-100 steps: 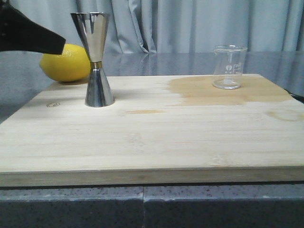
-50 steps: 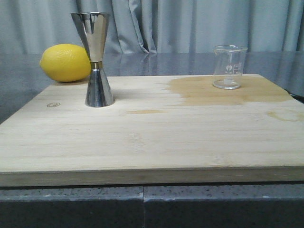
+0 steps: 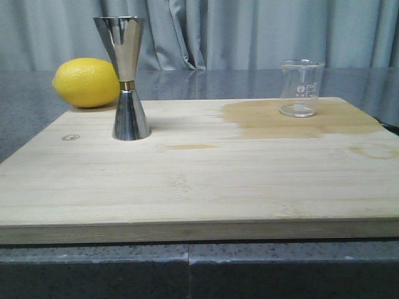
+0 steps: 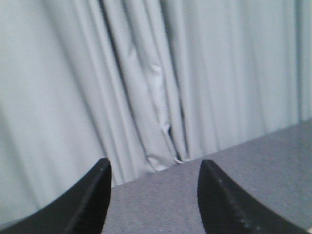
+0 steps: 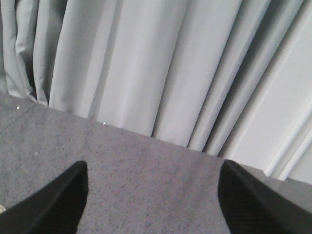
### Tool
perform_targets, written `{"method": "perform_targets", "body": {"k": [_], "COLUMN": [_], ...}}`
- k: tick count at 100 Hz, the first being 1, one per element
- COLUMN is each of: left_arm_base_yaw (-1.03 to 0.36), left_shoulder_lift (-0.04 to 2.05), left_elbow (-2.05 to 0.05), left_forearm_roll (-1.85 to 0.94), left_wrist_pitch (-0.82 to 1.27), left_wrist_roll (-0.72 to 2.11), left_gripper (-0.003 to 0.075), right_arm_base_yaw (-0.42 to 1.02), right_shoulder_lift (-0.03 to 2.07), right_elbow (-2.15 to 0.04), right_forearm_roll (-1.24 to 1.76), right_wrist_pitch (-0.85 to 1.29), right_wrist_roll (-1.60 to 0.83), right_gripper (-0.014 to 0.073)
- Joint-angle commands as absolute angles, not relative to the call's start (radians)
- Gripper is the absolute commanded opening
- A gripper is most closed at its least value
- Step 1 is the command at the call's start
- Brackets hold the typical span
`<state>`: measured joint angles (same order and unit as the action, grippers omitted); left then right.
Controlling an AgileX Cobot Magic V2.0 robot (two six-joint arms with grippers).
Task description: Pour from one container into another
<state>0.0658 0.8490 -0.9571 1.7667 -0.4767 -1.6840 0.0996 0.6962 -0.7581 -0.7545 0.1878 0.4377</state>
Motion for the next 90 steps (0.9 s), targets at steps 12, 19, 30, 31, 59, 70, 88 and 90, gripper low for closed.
{"method": "perform_targets", "body": {"k": [12,19,30,31,59,70,88,90], "left_arm_base_yaw": [0.068,0.068,0.068,0.068,0.068,0.068,0.068,0.068], "left_shoulder_lift": [0.656,0.593,0.498,0.492,0.297,0.233,0.161,0.159], "left_elbow": [-0.833,-0.769,-0.666,-0.66,-0.403,-0.305,-0.203,-0.201], "left_forearm_roll": [1.715,1.715,1.715,1.715,1.715,1.715,1.715,1.715], "left_wrist_pitch": [-0.258,-0.238,-0.195,-0.192,-0.153,-0.153,-0.151,-0.155], "left_wrist_roll": [-1.747,-1.752,-1.752,-1.752,-1.777,-1.777,-1.846,-1.852], "left_gripper": [0.0369,0.0368,0.0368,0.0367,0.0366,0.0366,0.034,0.0326], "right_arm_base_yaw": [0.093,0.093,0.093,0.093,0.093,0.093,0.093,0.093], "right_shoulder_lift": [0.583,0.54,0.455,0.449,0.236,0.167,0.087,0.081], "right_elbow": [-0.805,-0.805,-0.799,-0.796,-0.665,-0.557,-0.419,-0.411], "right_forearm_roll": [-0.779,-0.779,-0.772,-0.769,-0.702,-0.684,-0.604,-0.598], "right_wrist_pitch": [0.208,0.272,0.325,0.325,0.32,0.32,0.314,0.312], "right_wrist_roll": [0.429,0.429,0.429,0.429,0.429,0.429,0.429,0.429], "right_gripper": [0.0499,0.0499,0.0493,0.0489,0.0405,0.0405,0.0402,0.0396]}}
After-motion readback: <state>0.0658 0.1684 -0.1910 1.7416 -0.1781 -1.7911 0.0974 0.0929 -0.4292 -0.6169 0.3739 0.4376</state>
